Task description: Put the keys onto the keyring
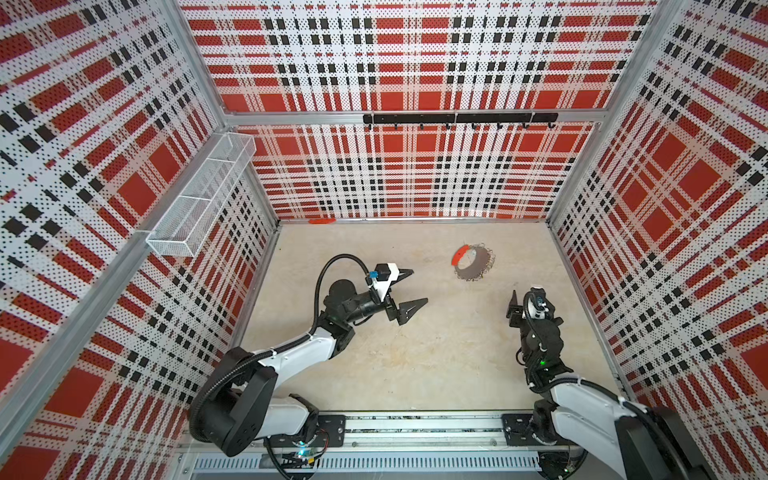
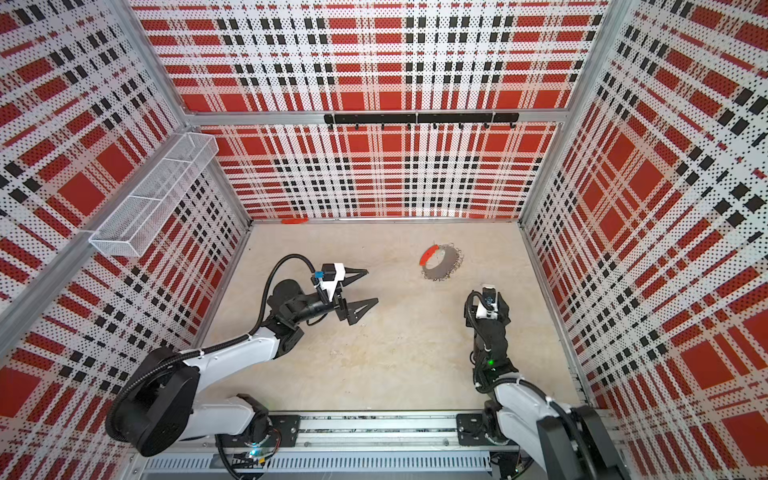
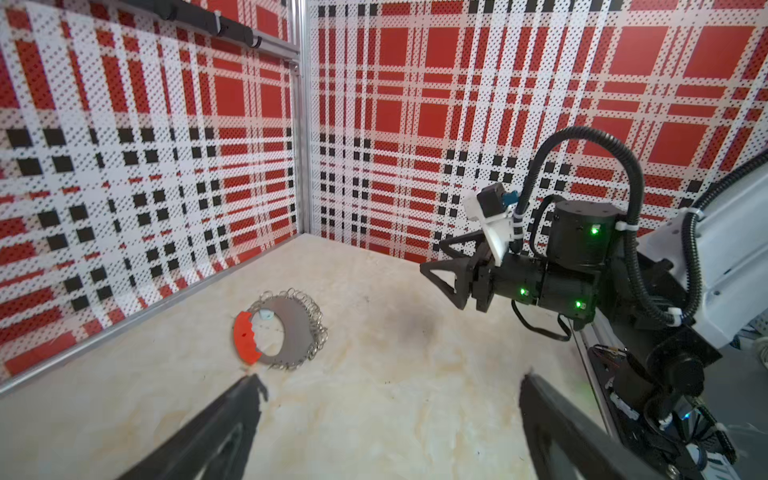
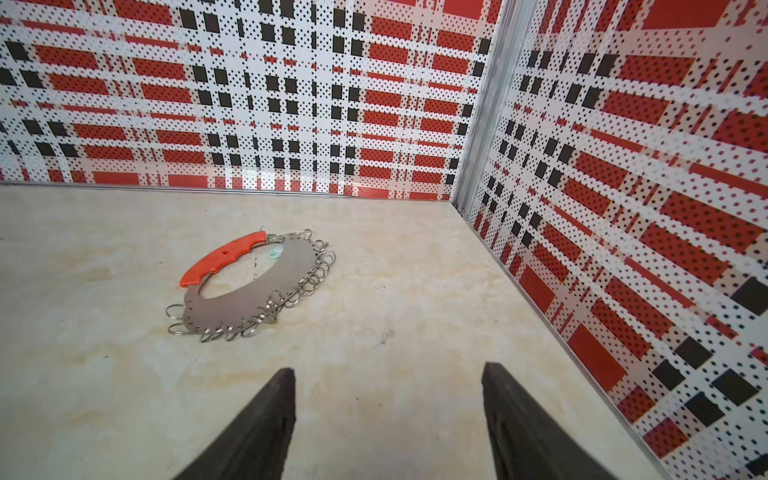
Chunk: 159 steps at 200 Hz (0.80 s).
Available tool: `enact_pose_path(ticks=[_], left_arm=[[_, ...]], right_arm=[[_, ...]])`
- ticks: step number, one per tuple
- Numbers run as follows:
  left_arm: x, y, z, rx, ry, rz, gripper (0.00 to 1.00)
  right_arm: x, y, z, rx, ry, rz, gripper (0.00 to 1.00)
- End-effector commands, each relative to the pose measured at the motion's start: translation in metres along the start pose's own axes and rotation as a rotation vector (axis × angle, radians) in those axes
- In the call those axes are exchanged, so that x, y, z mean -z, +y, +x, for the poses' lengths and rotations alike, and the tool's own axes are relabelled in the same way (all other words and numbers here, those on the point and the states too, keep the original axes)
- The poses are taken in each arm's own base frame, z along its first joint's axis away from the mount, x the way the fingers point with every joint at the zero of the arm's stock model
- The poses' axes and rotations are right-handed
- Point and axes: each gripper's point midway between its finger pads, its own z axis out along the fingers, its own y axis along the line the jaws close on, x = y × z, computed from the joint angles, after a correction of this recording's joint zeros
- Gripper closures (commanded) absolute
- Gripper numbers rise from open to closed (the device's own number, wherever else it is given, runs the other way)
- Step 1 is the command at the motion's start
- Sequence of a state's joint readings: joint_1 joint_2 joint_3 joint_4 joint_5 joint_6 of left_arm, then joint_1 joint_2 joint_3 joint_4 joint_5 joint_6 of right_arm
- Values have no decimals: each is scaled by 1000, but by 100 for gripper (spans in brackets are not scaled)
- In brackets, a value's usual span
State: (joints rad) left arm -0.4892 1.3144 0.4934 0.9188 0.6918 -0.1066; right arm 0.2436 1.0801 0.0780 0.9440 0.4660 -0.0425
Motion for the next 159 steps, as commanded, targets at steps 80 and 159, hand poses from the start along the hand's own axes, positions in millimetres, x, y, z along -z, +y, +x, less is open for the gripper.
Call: enact_pose_path(ticks=[80, 159], left_arm=[[122, 90, 13, -323, -18, -787, 2], [215, 134, 34, -277, -83, -1207, 2]], right_arm=[[-33, 9, 4, -81, -127, -86, 28], [-45, 1, 10, -94, -78, -42, 19]])
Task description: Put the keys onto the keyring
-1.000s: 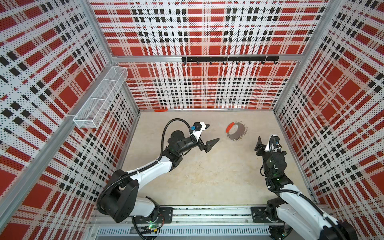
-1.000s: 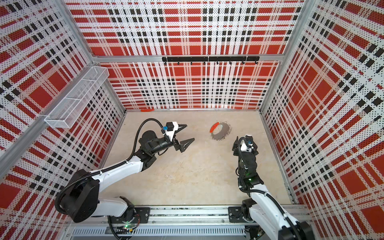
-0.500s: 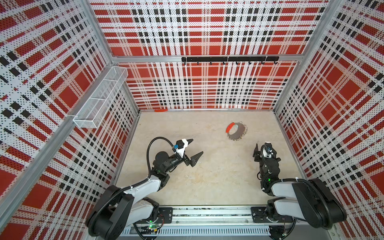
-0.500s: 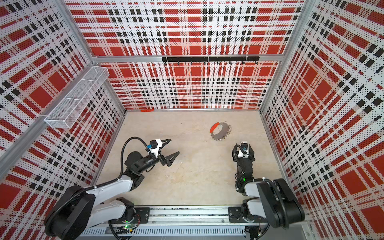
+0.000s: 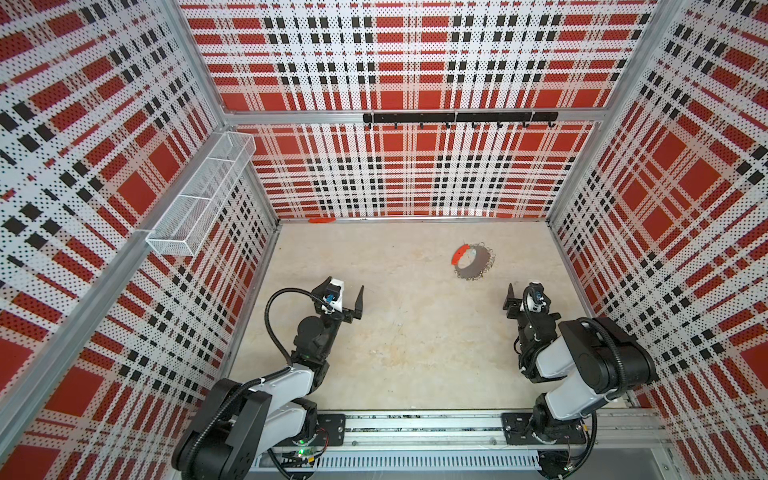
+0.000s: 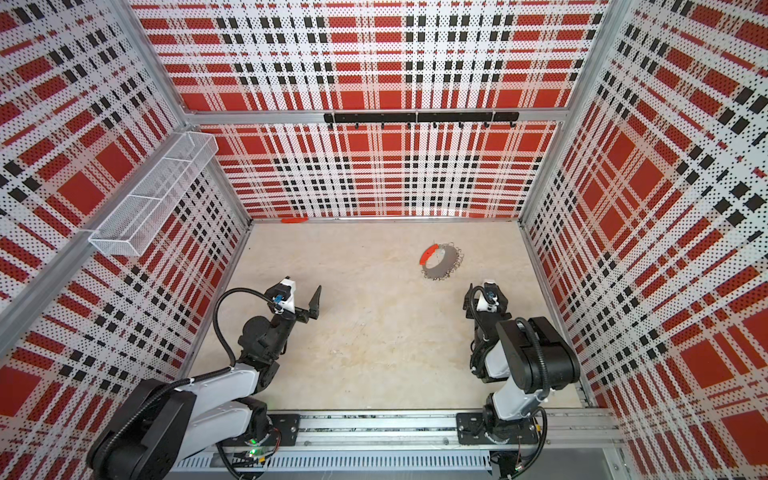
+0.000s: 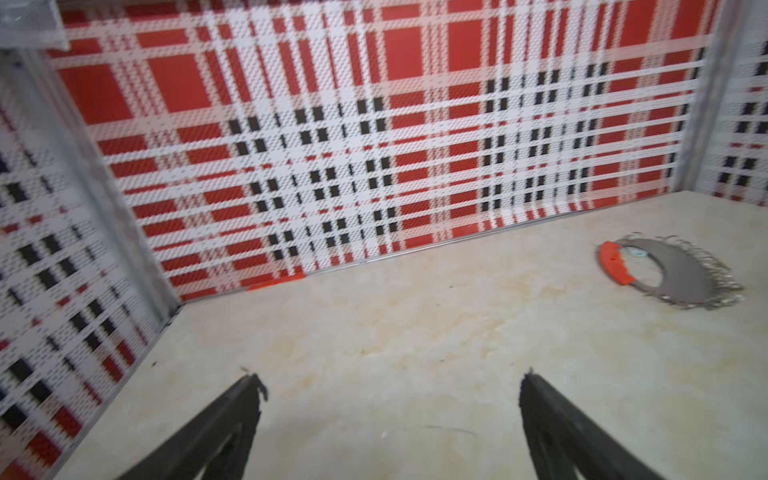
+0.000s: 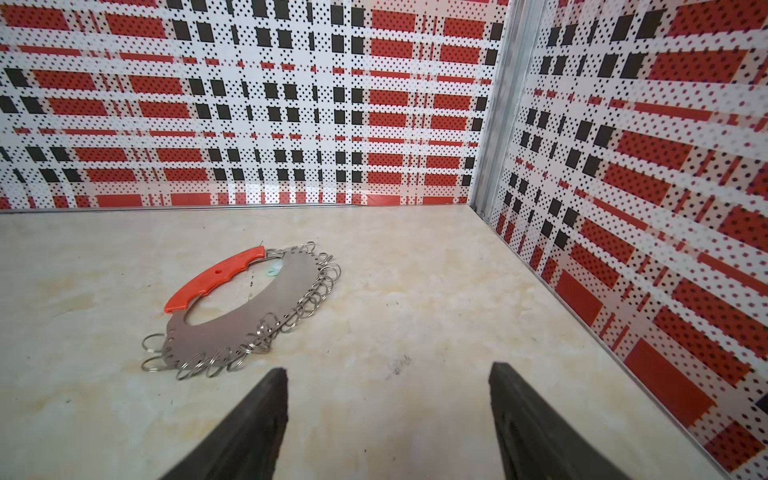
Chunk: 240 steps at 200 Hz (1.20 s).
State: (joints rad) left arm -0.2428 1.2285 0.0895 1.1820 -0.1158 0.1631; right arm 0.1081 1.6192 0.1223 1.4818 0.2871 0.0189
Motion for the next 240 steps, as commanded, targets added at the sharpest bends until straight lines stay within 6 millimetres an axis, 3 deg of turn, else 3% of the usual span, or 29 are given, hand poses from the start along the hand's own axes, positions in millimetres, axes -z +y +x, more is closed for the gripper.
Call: enact_pose_path(ticks=[1, 9, 16, 20, 67, 100, 131, 147, 207, 240], left_arm=[[15, 36, -12, 36, -111, -170, 2], [15, 39, -11, 35, -107, -184, 2], [13, 42, -10, 39, -98, -192, 2], [12, 44, -8, 35, -91, -200, 2], [18, 71, 2, 82, -151, -321, 2], [2, 77, 12, 96, -85, -334, 2], [-17, 94, 23, 142, -26, -403, 2], [-17, 107, 28, 173, -7, -470, 2], [-15, 106, 27, 171, -9, -480, 2], [-15, 105, 27, 169, -9, -478, 2]], right_arm=[[-5, 0, -13, -12, -37, -3, 19], [-6, 1, -13, -8, -34, -6, 15], [-7, 2, -12, -5, -32, -11, 2], [-7, 3, -12, -4, -31, -12, 0], [-11, 3, -11, 25, -12, 41, 0], [-14, 4, -10, 24, -2, 43, 0], [-18, 1, -8, 21, 15, 60, 0], [-18, 2, -8, 21, 16, 60, 0], [-21, 2, -6, 19, 33, 57, 0], [-34, 6, 2, -4, 94, -19, 0]])
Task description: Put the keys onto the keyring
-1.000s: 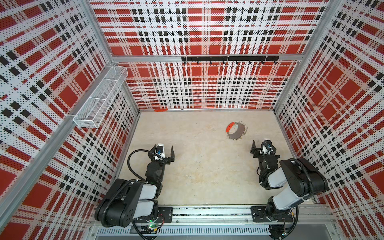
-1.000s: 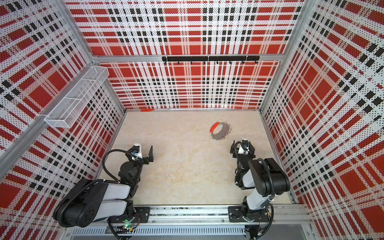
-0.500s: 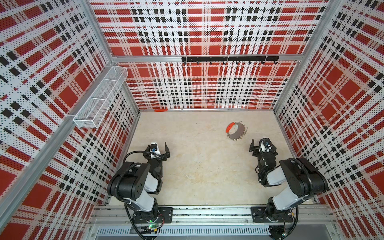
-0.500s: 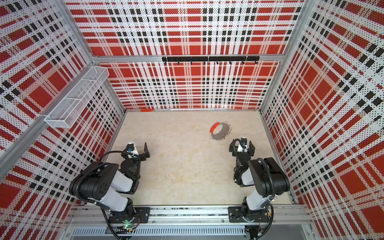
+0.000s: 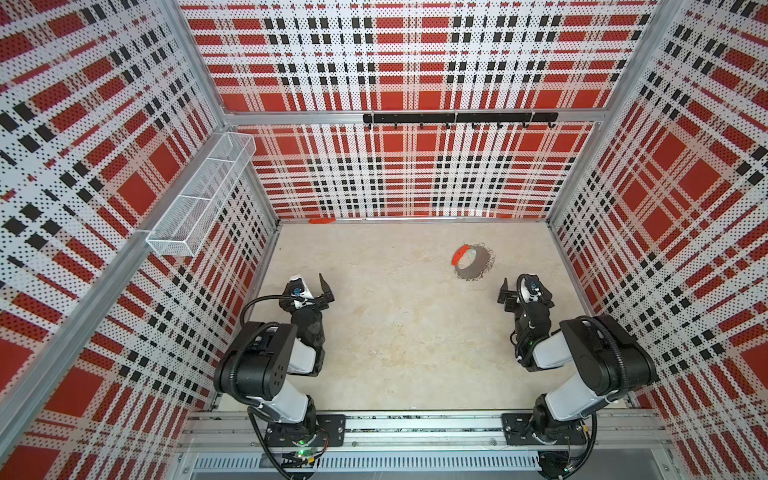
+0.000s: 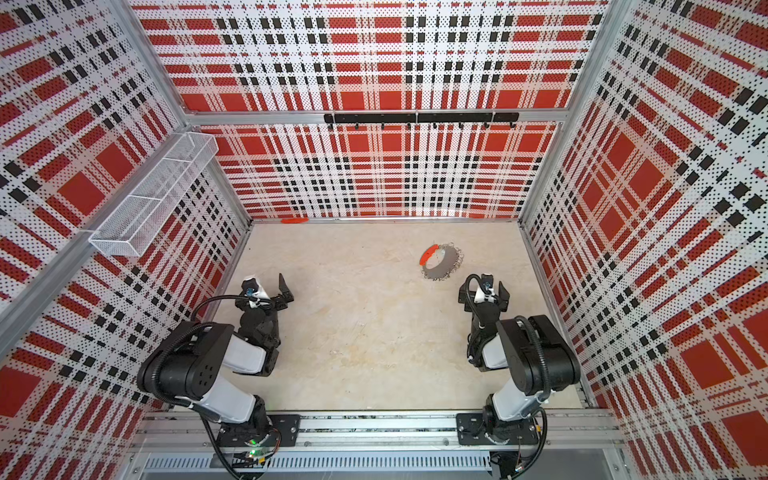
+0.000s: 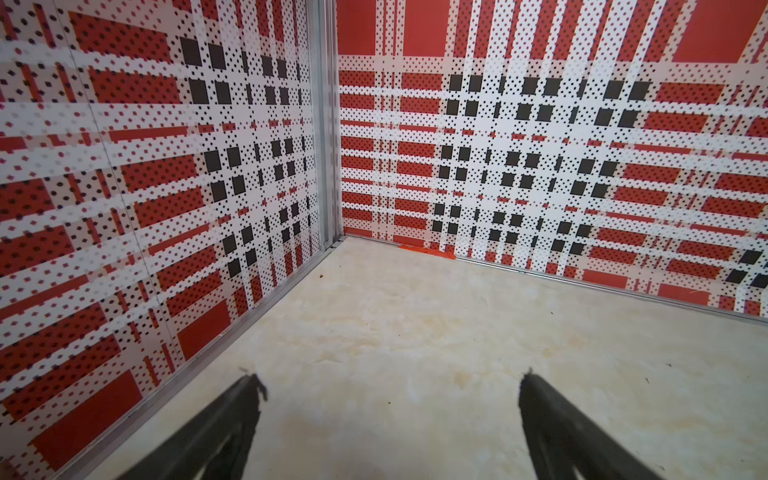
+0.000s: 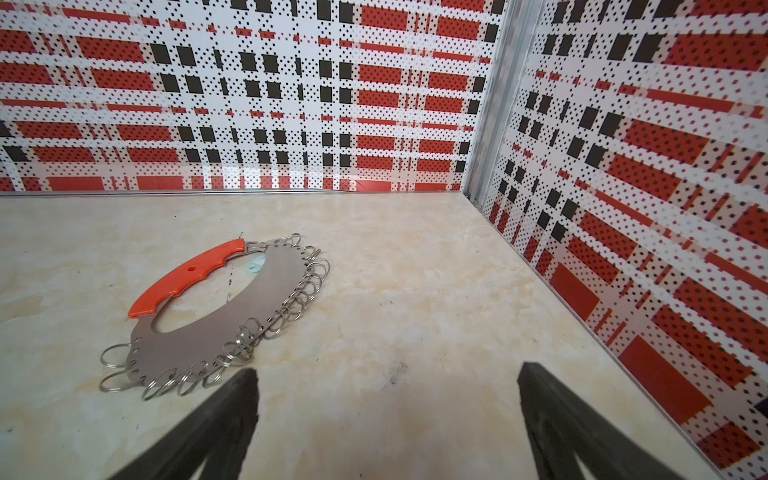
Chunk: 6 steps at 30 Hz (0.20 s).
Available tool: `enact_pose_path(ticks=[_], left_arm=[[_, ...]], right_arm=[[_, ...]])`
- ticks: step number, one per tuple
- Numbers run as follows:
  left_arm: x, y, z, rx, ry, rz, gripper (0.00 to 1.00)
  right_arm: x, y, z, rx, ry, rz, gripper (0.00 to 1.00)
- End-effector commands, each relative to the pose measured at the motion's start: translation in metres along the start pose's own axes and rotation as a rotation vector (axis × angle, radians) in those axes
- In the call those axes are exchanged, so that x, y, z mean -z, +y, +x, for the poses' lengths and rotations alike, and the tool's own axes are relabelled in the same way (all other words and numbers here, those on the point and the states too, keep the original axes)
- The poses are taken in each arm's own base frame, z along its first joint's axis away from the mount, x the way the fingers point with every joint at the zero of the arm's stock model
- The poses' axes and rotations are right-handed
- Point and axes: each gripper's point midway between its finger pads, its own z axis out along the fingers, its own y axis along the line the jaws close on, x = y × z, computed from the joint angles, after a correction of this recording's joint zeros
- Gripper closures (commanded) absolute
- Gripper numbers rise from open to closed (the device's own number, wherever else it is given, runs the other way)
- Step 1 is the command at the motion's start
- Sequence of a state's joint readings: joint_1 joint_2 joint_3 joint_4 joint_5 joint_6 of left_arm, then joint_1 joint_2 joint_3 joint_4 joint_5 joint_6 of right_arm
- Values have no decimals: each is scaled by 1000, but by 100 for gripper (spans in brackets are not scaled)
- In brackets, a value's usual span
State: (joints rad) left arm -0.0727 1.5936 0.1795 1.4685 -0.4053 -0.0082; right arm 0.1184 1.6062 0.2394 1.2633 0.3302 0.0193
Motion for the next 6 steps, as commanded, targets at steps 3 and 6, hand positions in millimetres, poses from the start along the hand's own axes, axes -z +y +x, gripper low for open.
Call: enact_pose_path(ticks=[3, 6], left_arm=[[1, 3, -5, 10, -16, -16, 2], [1, 3, -5, 10, -16, -16, 2]], right_arm=[[-5, 2, -8, -24, -9, -46, 0], [-1, 4, -10, -10, -27, -53, 0]])
